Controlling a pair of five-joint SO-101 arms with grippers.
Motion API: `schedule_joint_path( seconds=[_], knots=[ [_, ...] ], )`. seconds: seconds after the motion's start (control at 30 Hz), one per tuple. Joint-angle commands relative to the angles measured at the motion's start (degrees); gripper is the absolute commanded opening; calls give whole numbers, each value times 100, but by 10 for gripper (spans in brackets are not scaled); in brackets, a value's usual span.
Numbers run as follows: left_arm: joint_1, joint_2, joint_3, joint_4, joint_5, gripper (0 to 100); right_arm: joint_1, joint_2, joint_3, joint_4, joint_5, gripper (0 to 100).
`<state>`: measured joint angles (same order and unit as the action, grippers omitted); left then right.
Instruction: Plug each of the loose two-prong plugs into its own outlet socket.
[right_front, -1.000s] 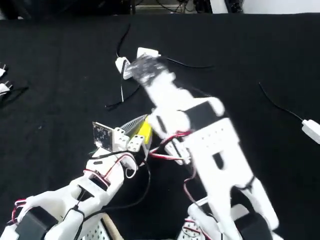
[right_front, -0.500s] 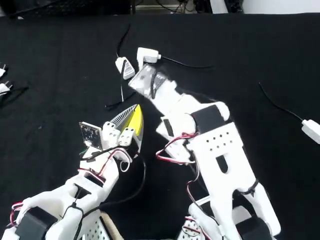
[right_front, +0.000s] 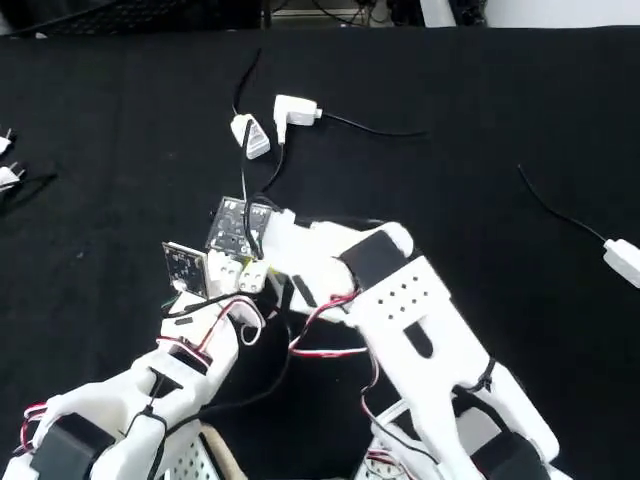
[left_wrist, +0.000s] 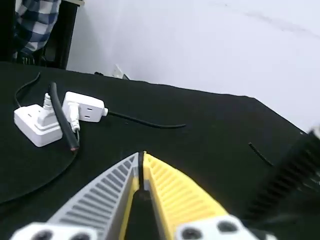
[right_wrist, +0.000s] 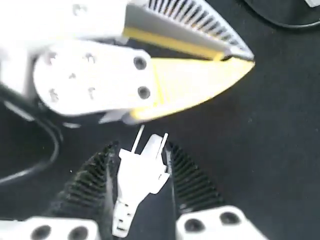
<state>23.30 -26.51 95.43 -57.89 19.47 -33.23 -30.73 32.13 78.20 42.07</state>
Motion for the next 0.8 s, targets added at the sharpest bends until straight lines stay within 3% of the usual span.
schedule_joint_path(
  seconds=[0.0, 0.2, 0.43, 0.77],
  knots=[
    [189, -53, 92, 79, 9, 32, -255, -180, -224, 35, -62, 12],
    [330, -88, 92, 360, 9, 32, -721, -163, -637, 501, -273, 12],
    [374, -62, 92, 387, 9, 32, -721, -180, -1068, 519, -695, 12],
    [418, -53, 92, 396, 9, 32, -607, -180, -1279, 598, -747, 12]
  ],
)
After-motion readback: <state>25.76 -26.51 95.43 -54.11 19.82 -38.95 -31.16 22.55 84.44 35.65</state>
